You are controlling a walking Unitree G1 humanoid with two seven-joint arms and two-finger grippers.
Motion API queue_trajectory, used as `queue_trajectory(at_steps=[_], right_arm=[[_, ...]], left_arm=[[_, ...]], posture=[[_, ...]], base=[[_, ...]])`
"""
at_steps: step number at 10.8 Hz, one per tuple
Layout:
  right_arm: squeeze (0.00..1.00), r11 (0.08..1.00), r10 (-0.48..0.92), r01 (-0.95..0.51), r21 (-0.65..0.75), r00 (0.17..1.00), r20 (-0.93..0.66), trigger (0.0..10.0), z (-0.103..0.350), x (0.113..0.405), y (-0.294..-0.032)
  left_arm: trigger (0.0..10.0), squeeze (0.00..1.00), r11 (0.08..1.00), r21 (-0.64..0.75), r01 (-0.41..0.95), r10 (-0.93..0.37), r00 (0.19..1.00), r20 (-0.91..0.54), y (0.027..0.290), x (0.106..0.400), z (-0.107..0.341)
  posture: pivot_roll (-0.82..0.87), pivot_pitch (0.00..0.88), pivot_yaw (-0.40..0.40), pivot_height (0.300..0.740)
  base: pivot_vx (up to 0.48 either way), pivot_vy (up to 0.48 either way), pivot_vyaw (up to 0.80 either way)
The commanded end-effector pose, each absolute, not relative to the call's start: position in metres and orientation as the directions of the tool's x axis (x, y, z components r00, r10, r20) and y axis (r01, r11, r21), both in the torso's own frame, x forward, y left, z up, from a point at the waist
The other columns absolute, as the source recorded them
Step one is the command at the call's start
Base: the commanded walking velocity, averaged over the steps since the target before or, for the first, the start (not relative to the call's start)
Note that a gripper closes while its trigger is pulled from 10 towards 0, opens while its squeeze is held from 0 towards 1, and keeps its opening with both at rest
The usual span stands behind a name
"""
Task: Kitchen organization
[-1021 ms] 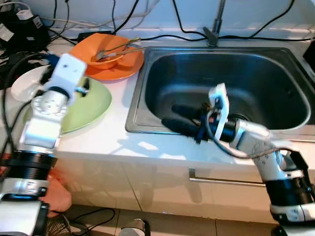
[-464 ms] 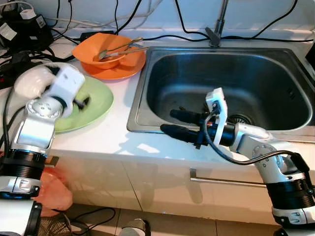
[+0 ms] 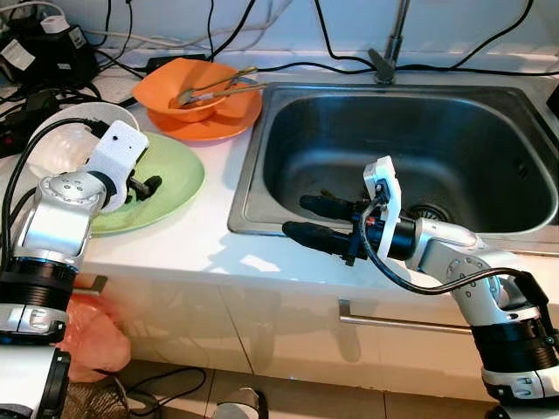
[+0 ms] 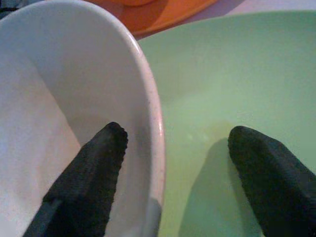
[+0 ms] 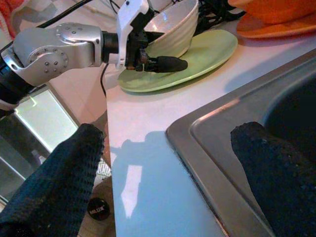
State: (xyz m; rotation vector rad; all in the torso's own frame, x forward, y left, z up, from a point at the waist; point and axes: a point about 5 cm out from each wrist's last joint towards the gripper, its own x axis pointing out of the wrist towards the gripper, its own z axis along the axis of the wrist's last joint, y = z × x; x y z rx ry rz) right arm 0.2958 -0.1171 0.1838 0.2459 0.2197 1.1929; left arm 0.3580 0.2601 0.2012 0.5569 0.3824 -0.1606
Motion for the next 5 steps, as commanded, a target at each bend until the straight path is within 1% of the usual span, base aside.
queue_trajectory(at_steps=[1,4,5], right_arm=[[0.56,0.334,0.940,-0.895,0.296,0.337,-0.041,10.0,0.1844,0.2927,-0.1149],[0.54,0.332,0.941,-0.895,0.299,0.334,-0.045,10.0,0.1829,0.2932,-0.1130],[0.42,0.329,0.942,-0.895,0.302,0.331,-0.047,10.0,0.1824,0.2930,-0.1130]], left_arm=[[0.0,0.00,0.847,0.474,0.243,-0.043,0.918,-0.394,0.2649,0.3593,0.2070],[0.0,0.00,0.847,0.468,0.252,-0.053,0.916,-0.397,0.2655,0.3597,0.2069],[0.0,0.00,0.848,0.467,0.252,-0.057,0.918,-0.392,0.2648,0.3602,0.2073]], posture=[[0.25,0.075,0.092,0.740],[0.25,0.075,0.092,0.740],[0.25,0.075,0.093,0.740]], base=[[0.000,0.000,0.00],[0.000,0.000,0.00],[0.000,0.000,0.00]])
